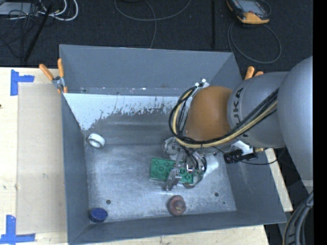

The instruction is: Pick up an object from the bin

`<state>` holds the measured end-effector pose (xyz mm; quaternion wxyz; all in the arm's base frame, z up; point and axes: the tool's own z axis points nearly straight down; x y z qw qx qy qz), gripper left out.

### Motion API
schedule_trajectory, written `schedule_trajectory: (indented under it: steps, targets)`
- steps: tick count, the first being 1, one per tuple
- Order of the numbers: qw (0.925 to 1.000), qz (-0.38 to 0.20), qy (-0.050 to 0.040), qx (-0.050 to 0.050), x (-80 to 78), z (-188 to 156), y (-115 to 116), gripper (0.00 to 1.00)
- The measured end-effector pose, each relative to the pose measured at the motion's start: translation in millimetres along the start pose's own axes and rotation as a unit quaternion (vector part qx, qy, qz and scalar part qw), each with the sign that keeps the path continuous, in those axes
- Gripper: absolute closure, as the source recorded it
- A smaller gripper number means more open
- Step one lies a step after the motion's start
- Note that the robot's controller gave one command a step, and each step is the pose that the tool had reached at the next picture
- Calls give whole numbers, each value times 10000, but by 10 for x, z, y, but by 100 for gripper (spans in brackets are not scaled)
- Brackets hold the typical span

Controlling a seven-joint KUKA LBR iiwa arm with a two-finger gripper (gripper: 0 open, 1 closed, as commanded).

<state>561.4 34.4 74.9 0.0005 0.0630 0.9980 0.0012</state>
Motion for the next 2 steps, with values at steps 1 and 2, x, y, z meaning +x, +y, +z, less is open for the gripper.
schedule_trajectory:
  steps: [1, 2]
  targets:
    - [10000, 11, -6, -2, -8, -15, -1, 100]
    - [9998, 199, -39, 1, -216, -1345, 110, 100]
